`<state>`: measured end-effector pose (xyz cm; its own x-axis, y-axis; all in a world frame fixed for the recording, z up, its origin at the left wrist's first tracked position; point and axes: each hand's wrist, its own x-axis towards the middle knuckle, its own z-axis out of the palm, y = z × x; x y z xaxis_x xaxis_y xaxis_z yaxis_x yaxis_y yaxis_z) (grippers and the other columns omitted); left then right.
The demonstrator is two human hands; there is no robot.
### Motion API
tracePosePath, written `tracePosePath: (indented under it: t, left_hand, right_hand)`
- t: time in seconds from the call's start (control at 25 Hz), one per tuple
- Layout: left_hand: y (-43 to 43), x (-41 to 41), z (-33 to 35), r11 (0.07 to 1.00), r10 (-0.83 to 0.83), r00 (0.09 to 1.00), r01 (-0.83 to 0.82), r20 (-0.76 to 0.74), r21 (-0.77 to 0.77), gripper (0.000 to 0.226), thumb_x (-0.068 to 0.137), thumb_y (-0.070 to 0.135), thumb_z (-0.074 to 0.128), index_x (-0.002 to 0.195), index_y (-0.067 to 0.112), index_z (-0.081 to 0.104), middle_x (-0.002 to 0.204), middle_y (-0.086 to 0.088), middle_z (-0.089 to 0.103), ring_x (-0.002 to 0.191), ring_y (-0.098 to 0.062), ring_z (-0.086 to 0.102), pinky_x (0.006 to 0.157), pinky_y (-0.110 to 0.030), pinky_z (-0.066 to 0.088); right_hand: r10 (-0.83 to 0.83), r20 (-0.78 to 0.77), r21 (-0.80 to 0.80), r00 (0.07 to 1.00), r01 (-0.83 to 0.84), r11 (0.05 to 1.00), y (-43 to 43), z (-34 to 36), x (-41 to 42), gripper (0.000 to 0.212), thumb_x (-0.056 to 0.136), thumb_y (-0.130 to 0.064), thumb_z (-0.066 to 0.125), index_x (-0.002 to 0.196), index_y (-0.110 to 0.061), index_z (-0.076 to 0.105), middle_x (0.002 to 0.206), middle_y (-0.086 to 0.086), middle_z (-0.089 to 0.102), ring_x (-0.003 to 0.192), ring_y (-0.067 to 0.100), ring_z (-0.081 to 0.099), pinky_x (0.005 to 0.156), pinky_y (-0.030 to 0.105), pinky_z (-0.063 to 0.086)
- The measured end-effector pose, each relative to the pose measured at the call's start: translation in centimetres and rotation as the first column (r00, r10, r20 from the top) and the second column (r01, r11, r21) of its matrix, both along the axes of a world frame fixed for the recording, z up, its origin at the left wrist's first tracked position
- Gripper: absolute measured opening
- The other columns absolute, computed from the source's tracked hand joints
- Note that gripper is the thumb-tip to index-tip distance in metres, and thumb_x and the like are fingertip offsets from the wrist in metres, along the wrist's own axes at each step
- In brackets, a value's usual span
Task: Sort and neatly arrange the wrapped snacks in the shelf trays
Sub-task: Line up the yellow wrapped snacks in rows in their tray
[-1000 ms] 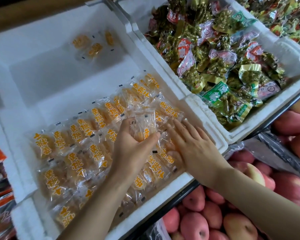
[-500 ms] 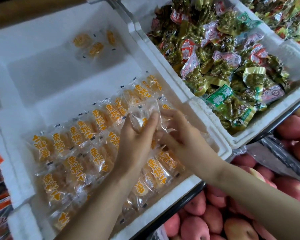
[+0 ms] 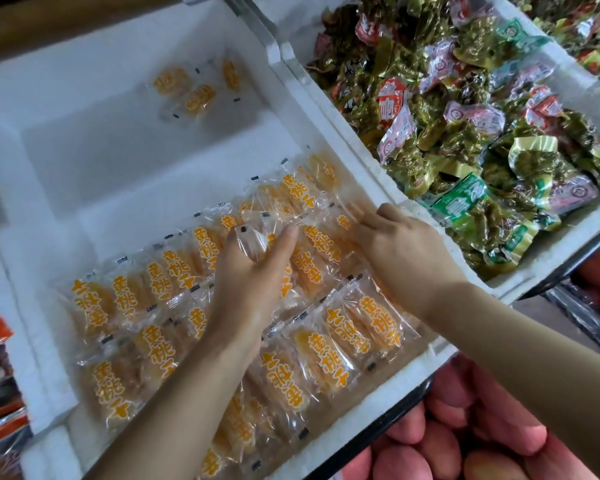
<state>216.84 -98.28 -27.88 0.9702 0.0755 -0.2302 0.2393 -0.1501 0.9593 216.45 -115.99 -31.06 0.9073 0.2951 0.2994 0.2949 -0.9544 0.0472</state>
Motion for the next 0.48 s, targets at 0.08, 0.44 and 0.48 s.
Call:
tracePosePath:
  t: [0.08,0.44,0.48]
  left_hand:
    - [-0.1,-0.1,0.2,1.0,0.01,0.999,-0.01,-0.03,0.004,0.047,0.09,0.034,0.061,0.07,-0.004,0.043,0.034,0.02,0.037,0.037,0.003,0.037,0.079,-0.026,0.039]
    - [0.0,-0.3,0.6,0.998,-0.043,0.998,0.041,-0.045,-0.051,0.044,0.091,0.034,0.057,0.057,0.018,0.034,0.037,0.008,0.023,0.038,-0.015,0.024,0.072,-0.018,0.037]
    - [0.0,-0.3,0.4,0.998,-0.042,0.998,0.04,-0.04,-0.055,0.043,0.091,0.034,0.057,0.056,0.022,0.035,0.035,0.012,0.027,0.038,-0.007,0.025,0.072,-0.019,0.037]
  right_hand:
    - [0.009,-0.022,0.081,1.0,-0.007,0.997,-0.4,-0.5,-0.4,0.039,0.057,0.006,0.076,0.092,-0.007,0.063,0.084,0.007,0.064,0.069,0.027,0.061,0.044,0.026,0.043]
    - [-0.004,0.043,0.223,0.999,-0.006,0.975,-1.8,-0.8,0.4,0.055,0.065,0.013,0.072,0.112,-0.008,0.055,0.089,0.007,0.061,0.077,0.029,0.061,0.049,0.039,0.053]
    - [0.017,0.044,0.224,0.999,-0.027,0.974,-1.9,-1.0,0.2,0.059,0.065,0.015,0.072,0.115,-0.009,0.052,0.091,0.008,0.06,0.077,0.029,0.06,0.05,0.04,0.053]
